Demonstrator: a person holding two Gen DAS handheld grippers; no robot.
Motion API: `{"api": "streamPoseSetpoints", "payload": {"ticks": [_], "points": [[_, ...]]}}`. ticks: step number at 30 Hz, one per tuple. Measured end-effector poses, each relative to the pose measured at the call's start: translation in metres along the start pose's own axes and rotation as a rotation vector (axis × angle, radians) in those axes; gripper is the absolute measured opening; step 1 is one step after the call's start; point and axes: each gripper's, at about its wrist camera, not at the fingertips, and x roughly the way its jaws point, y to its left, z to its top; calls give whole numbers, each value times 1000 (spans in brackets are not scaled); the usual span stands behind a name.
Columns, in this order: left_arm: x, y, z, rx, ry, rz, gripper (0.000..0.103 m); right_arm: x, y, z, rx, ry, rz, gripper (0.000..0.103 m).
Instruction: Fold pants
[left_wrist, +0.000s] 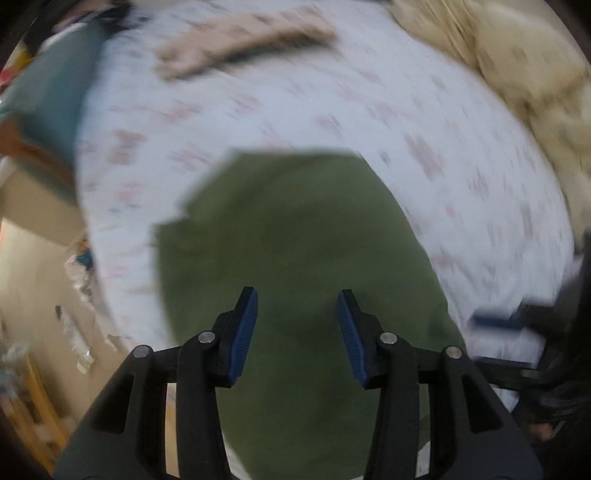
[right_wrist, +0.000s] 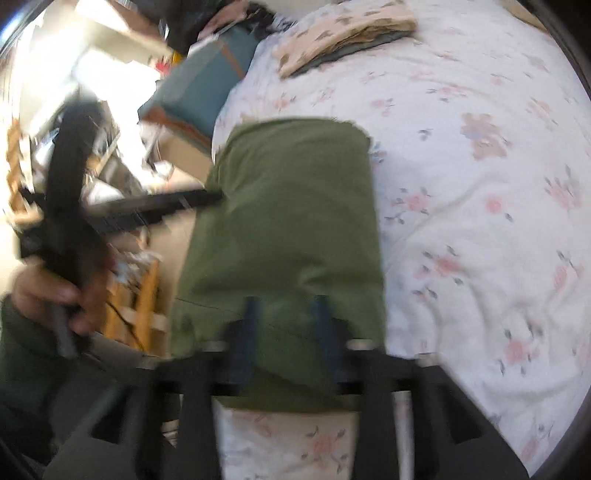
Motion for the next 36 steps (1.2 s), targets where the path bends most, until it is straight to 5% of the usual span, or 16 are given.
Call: {"api": "streamPoseSetpoints", "payload": {"ticks": [2,4,9,14,22,23,26,27,30,34,36], "points": [[15,-5,2,9,33,23,41,-14,-16,-8,76,-60,10,100],[28,-3,6,-23,67,20,44,-17,-40,-22,213,-93,19,101],[39,-3,11,-69,103,10,49,31,-79,-58,507,4,178,101],[38,-5,5,-51,77,43,54,54,-53,-52,473,14,248,103],[37,5,5,-61,77,36,64,70,-43,-52,442,4,122,103],[36,4,5,-57,75,41,64,71,-43,-51,452,7,114,100],[28,6,7,-63,56,75,64,62,-34,-39,412,16,186,56],[25,8,8,-69,51,58,64,51,-32,-36,374,-4,189,49],[14,21,11,-135,40,-35,64,22,-25,-16,292,-64,196,37],[-14,45,15,-261,-29,-191,64,-10,-30,26,166,-62,167,34],[-27,53,17,-290,-88,-214,73,-25,-47,54,154,-55,129,34]]}}
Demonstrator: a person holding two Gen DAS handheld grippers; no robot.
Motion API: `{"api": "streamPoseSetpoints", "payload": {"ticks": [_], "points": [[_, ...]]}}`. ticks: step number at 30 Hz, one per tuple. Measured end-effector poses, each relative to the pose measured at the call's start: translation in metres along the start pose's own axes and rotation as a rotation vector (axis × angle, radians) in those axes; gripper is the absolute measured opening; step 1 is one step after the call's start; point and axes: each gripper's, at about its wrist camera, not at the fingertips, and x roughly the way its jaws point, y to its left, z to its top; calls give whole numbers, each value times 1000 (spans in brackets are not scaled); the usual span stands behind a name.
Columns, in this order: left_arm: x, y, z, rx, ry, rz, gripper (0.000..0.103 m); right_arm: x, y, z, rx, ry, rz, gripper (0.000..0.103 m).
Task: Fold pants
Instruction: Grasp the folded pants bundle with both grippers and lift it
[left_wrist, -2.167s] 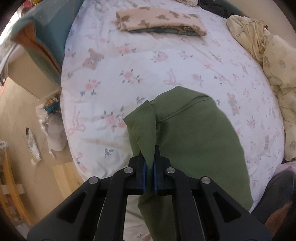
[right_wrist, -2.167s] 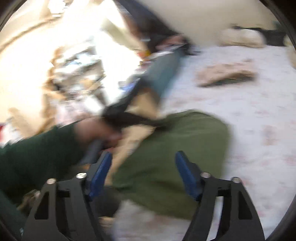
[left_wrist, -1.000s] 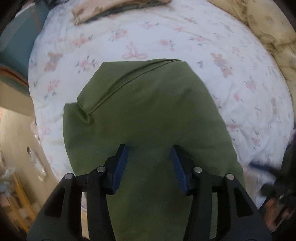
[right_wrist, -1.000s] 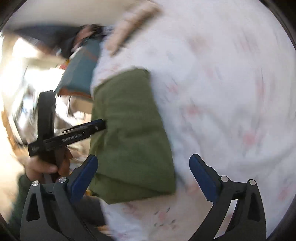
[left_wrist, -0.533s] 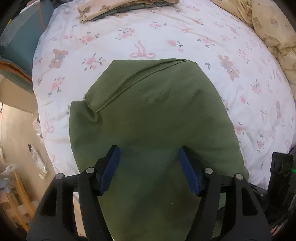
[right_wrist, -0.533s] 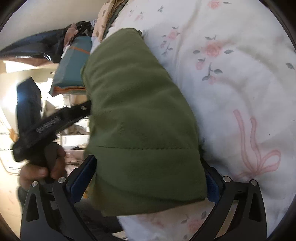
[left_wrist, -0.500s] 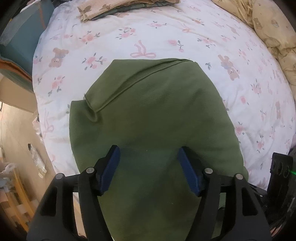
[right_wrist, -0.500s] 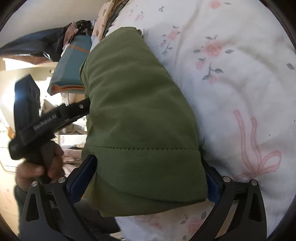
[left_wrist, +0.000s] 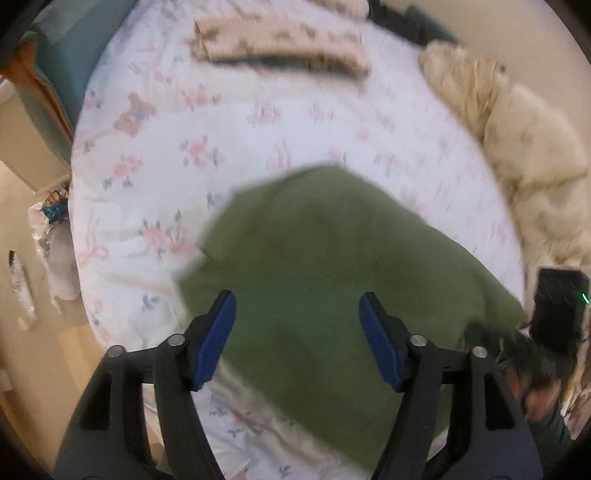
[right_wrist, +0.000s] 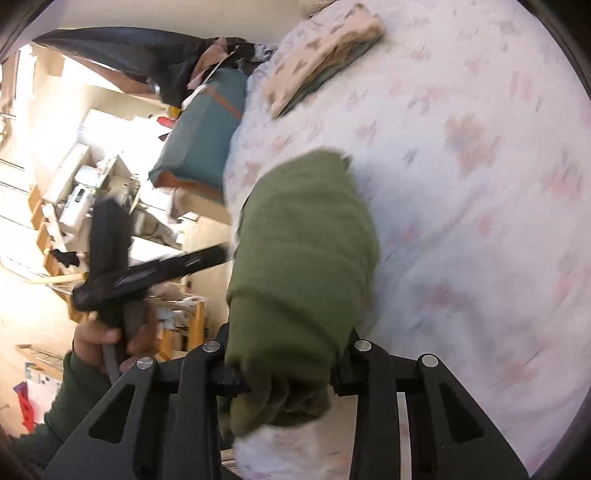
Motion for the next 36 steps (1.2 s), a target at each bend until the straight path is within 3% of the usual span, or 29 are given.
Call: {"api": "streamPoseSetpoints", "payload": {"ticks": [2,6,10,13,14,16,17,18,20,21,22,26,29,32,34,35,36], "points": [[-6,3,3,-5,-36,7,76,-13,-14,26,-11,-10,-47,34],[-6,9,8,-37,-65,2,76,-16,-38,78,-74,70,-145,33],[20,9,9,-41,2,-25,76,-17,-88,102,-21,119,-143,36],[44,-2,9,-3,48,-36,76,-20,-127,96,73,117,-133,45],[48,-10,10,22,31,-85,76,-21,-132,95,91,112,-149,45],[53,-31,9,139,14,-107,77,-29,-127,96,101,116,-129,48],[57,-41,9,200,11,-52,76,-34,-121,95,100,113,-126,57],[64,-50,10,251,7,-2,76,-42,-116,93,95,100,-126,72],[80,-56,11,295,43,14,77,-63,-114,87,113,43,-125,91],[89,-55,13,301,62,18,77,-69,-112,86,129,18,-127,95],[99,-53,15,299,84,23,77,-74,-113,82,154,-8,-130,97],[131,-42,17,249,161,45,97,-64,-122,46,303,-26,-88,97],[142,-34,20,205,199,10,101,-27,-122,27,313,30,-162,97],[143,-37,19,171,223,-30,98,6,-132,13,339,81,-138,99],[144,-43,16,196,219,-64,89,10,-127,14,288,30,-167,99],[145,-46,13,217,211,-63,81,12,-121,14,252,10,-199,97],[145,-49,12,238,209,-59,67,16,-116,15,213,20,-234,87]]}}
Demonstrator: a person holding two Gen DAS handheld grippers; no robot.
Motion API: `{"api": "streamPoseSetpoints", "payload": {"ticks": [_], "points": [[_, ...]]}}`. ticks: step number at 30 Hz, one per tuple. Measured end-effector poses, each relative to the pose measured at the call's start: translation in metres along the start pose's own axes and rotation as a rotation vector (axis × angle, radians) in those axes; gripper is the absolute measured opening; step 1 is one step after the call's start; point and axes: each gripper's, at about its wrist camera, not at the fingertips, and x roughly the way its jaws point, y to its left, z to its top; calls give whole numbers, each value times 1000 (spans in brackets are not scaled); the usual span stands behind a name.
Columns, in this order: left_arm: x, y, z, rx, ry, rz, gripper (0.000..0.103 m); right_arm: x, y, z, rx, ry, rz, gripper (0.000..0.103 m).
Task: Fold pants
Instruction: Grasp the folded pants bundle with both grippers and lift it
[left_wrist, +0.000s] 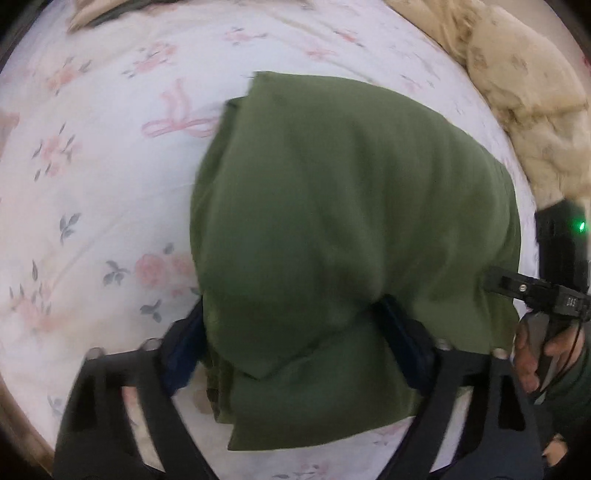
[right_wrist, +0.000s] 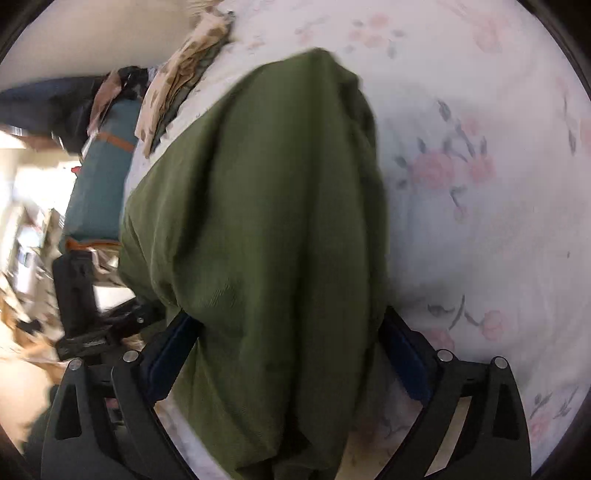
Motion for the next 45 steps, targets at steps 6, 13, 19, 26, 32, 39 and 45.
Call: {"api": "streamPoseSetpoints", "payload": {"ticks": [6,13,19,26,32,39,45], "points": [[-39,-37,-7,128,-78,14,20,-11,25,8,-119,-4,45,30],[-61,-49,-76,-196,40,-66,25,-41,41,16,-202,154,178,29],[-24,-42,-111,-193,144,113,75,-8,8,-3,-94,315,-47,65],[-78,-30,-108,-291,-78,97,82,-57,7,-2,-71,162,-16,76],[-47,-26,-99,-350,-128,62,83,-36,4,-9,-86,133,-18,76],[-2,-43,-106,-315,-101,102,71,-2,-5,-15,-101,117,-78,60],[-17,-67,-105,-260,-112,118,18,-1,15,-27,-182,120,-70,23]]}}
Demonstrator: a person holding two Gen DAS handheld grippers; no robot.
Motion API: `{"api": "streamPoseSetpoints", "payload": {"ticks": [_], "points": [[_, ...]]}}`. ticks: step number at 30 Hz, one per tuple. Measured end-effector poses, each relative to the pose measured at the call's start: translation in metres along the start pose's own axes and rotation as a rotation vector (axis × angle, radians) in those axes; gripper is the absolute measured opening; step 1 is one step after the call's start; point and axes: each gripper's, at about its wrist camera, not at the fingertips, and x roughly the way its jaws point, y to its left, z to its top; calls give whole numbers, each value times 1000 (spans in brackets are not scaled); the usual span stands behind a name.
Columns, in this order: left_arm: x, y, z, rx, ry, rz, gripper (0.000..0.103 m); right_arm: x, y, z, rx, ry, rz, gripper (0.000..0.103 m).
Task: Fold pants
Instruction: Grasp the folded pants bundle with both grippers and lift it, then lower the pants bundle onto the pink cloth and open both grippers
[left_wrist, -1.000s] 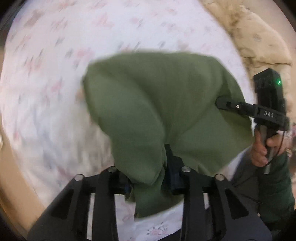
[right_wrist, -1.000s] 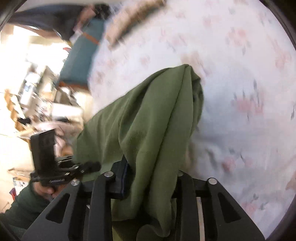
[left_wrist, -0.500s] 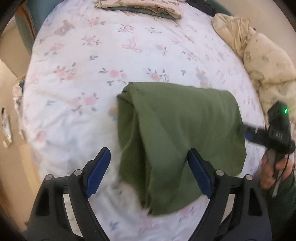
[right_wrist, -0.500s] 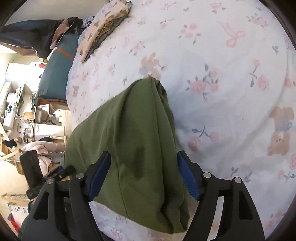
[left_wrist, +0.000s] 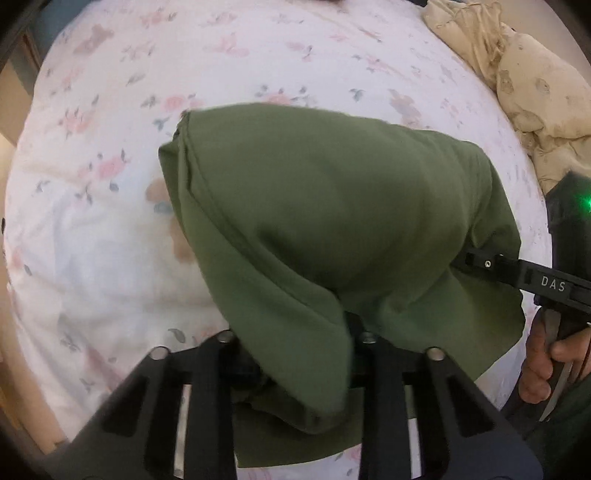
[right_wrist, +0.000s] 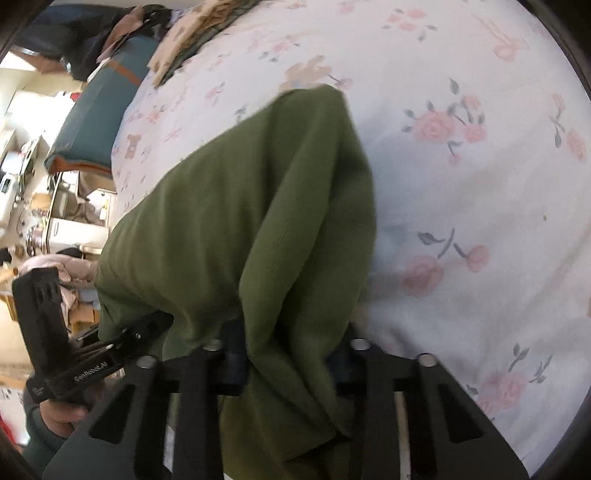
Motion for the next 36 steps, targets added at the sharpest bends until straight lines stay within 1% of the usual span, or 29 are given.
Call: {"api": "streamPoseSetpoints", "payload": {"ticks": [2,3,5,6,8,9,11,13,15,17,18,19,20,22,23,24,26,27,28,29,30,31,32,33,34,35,36], "points": [[-21,5,2,-45,-54,-77,15,-11,10,1,-31,-37,8,20],[-34,6,5,-47,-84,-105,14,-17,13,1,-33,-61,22,19],[-58,4,15,-33,-135,-106,14,-36,25,8,-33,-121,86,19],[-71,3,23,-21,-161,-111,14,-47,35,14,-58,-152,108,19],[-99,6,46,4,-216,-123,14,-64,56,34,-98,-206,125,19],[-108,9,55,10,-235,-123,15,-71,65,46,-120,-229,140,19],[-122,14,87,22,-268,-126,15,-81,83,70,-159,-265,149,19],[-132,22,125,27,-292,-119,15,-88,102,110,-196,-287,141,19],[-136,30,170,43,-334,-104,15,-88,121,161,-230,-307,132,19],[-131,43,224,50,-375,-96,15,-86,137,206,-274,-326,118,19],[-126,54,251,49,-388,-88,16,-83,144,238,-302,-339,107,19],[-120,63,273,39,-399,-81,16,-78,150,261,-317,-345,100,19],[-111,74,301,26,-402,-69,16,-67,157,294,-334,-351,87,19],[-94,93,347,21,-417,-29,16,-48,167,340,-346,-355,59,19],[-86,102,367,12,-426,-15,17,-34,172,369,-352,-357,40,19],[-75,112,387,-6,-429,-11,17,-23,174,387,-351,-359,28,20],[-50,127,422,-30,-410,5,18,0,170,423,-332,-355,10,21],[-39,131,429,-36,-401,18,19,17,166,443,-312,-343,-13,21],[-23,132,440,-33,-376,45,22,30,160,456,-300,-328,-33,22],[-5,134,449,-32,-331,84,32,45,154,466,-295,-313,-69,25],[10,136,453,-23,-288,127,47,57,147,471,-293,-298,-110,37],[23,139,454,-16,-268,192,56,75,137,477,-277,-261,-197,44],[26,145,451,-30,-296,226,75,82,128,478,-262,-240,-238,57],[23,151,447,-47,-343,238,85,84,119,482,-238,-253,-242,64],[15,158,444,-59,-378,228,86,77,113,483,-222,-291,-225,66],[10,161,442,-66,-395,219,86,67,111,484,-216,-322,-221,67],[1,164,438,-77,-420,213,85,58,110,483,-218,-336,-212,67]]}}
